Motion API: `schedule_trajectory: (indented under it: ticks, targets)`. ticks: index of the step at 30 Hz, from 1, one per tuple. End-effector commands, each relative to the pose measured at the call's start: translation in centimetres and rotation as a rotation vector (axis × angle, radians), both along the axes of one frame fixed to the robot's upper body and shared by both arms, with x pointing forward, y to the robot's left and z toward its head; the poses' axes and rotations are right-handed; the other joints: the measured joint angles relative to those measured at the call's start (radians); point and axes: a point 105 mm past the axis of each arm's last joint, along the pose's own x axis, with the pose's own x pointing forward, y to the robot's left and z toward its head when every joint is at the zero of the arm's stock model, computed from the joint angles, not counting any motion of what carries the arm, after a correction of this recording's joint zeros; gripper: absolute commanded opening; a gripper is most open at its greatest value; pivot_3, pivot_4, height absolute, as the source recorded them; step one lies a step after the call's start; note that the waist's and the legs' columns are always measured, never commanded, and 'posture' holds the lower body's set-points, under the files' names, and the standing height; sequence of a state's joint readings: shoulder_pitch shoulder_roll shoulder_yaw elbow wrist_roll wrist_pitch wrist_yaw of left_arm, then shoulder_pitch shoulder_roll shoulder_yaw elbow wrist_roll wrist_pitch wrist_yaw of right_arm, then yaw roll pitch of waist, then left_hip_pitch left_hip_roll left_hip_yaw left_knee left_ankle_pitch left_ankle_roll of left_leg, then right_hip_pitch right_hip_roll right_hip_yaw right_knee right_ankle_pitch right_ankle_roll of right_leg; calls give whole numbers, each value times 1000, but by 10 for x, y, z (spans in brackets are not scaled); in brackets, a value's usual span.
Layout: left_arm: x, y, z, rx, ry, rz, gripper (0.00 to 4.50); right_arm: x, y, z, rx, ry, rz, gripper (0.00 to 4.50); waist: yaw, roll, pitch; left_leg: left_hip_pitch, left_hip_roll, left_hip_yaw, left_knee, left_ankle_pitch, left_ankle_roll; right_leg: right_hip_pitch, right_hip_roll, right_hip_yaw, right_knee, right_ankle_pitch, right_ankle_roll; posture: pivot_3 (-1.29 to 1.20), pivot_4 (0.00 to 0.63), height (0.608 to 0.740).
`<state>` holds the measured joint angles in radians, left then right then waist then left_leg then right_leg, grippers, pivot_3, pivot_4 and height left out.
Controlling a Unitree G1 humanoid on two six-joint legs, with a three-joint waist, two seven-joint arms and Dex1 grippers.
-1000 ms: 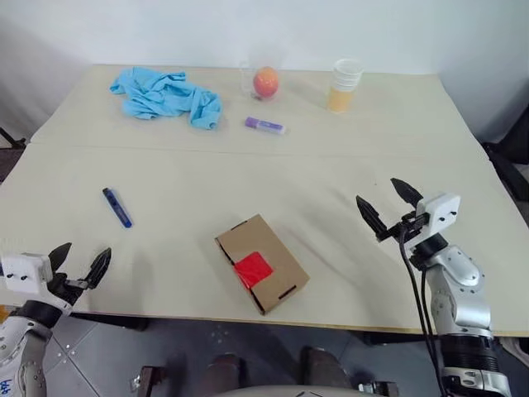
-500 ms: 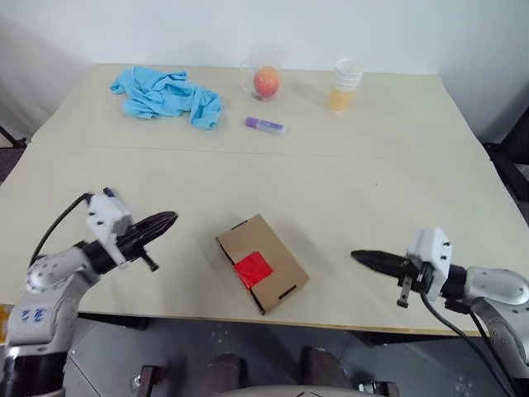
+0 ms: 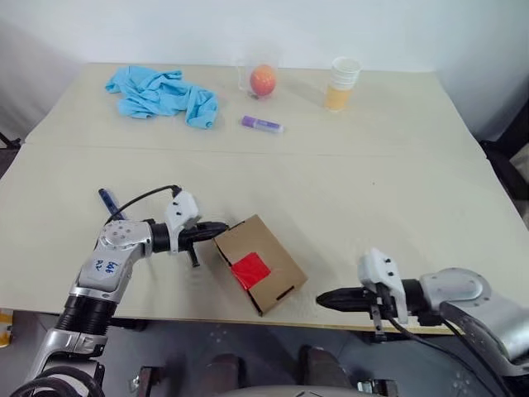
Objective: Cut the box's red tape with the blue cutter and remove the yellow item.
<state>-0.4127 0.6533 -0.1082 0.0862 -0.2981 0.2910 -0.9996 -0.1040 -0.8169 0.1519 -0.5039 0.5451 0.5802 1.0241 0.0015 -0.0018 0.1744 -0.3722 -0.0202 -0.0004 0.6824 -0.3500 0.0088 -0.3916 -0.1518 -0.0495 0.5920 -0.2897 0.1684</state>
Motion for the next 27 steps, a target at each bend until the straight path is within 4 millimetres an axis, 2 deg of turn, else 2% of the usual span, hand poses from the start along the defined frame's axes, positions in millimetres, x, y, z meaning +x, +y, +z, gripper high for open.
schedule_trajectory:
  ticks: [1, 7, 12, 15, 17, 22, 25, 27]
  targets:
    - [-8, -4, 6, -11, 17, -53, 23, 10, 7, 0, 20, -8, -54, 0, 1, 0, 0, 0, 0, 0, 0, 0, 0, 0, 0, 0, 0, 0, 0, 0, 150, 740]
    - [-18, -11, 2, -66, 95, -15, 23, 42, 9, 10, 75, -19, -201, 0, 0, 0, 0, 0, 0, -1, 0, 0, 0, 0, 0, 0, 1, 0, 0, 0, 150, 740]
    - [-48, -43, -6, -127, 174, -68, 23, 102, -21, 21, -9, -192, -447, 0, -2, 0, 0, 0, 0, -1, 0, 0, 0, 0, 0, 1, 1, 1, -1, 0, 150, 740]
    - [-56, -53, -9, -145, 186, -72, 23, 127, -38, 30, -50, -290, -536, 0, 7, 0, 0, 0, 0, -2, 0, 0, 0, 0, 0, 1, 1, 0, -2, 0, 150, 740]
    - [-55, -55, -8, -171, 188, -50, 23, 136, -48, 36, -66, -338, -563, 0, 5, 0, 0, -1, 0, -2, 0, 0, -1, -2, 1, 0, 1, 0, -3, 0, 150, 740]
    - [-45, -28, 14, -215, 193, -26, 23, 133, -85, 50, -109, -362, -595, 0, 1, 0, 0, -2, 0, -2, 0, 0, -1, -2, 1, 0, 1, 0, -3, 0, 150, 740]
    - [-38, -12, 33, -237, 209, -57, 23, 109, -99, 38, -174, -256, -552, 0, 10, 0, 0, -2, 0, -2, 0, 0, -1, -1, 1, -2, 1, 0, -3, 0, 150, 740]
    - [-29, -8, 42, -241, 198, -52, 23, 88, -97, 28, -206, -165, -498, 0, 13, 0, 0, -2, 0, -1, 0, 0, -1, 0, 1, -3, 0, 0, -3, 0, 150, 740]
